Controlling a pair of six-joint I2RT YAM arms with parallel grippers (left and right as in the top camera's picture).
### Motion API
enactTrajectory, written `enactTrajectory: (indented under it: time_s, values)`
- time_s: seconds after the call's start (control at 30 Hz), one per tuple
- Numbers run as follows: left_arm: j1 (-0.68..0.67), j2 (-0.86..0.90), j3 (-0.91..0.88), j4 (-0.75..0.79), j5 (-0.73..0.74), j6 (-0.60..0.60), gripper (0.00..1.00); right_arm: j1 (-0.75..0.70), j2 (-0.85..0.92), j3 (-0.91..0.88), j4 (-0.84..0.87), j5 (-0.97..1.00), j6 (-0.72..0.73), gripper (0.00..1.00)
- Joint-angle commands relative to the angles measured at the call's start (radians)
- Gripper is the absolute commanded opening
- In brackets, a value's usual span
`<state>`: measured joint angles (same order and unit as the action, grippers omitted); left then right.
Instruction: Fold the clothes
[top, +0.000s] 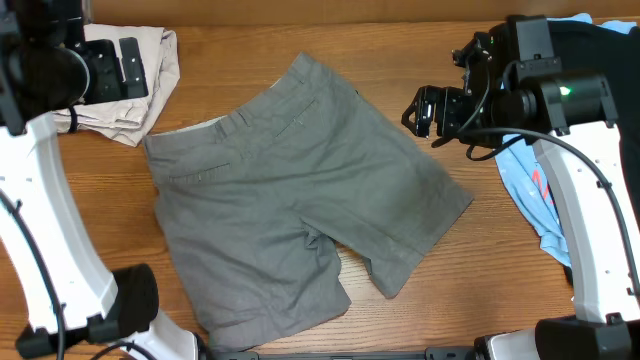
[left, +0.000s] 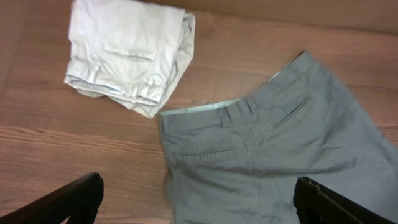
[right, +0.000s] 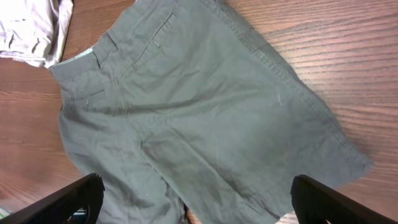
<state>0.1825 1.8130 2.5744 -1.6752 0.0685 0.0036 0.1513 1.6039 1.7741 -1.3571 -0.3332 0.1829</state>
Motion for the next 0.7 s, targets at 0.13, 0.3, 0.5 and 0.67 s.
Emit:
enactTrajectory:
  time_s: [0.13,0.3,0.5,0.67]
  values:
    - [-0.006,-0.099,0.023,0.004,0.011,0.019,1.00,0.000,-0.039,-0.002,-0.058,0.003,0.003,1.00]
    - [-0.006,-0.105,0.019,0.003,0.039,0.019,1.00,0.000,-0.039,-0.005,-0.066,0.100,0.057,1.00]
    - [-0.006,-0.068,0.016,0.002,0.056,0.016,1.00,0.000,-0.038,-0.086,0.002,0.103,0.057,1.00]
    - [-0.006,-0.028,0.011,-0.008,0.056,0.016,1.00,0.000,-0.037,-0.199,0.084,0.070,0.056,1.00]
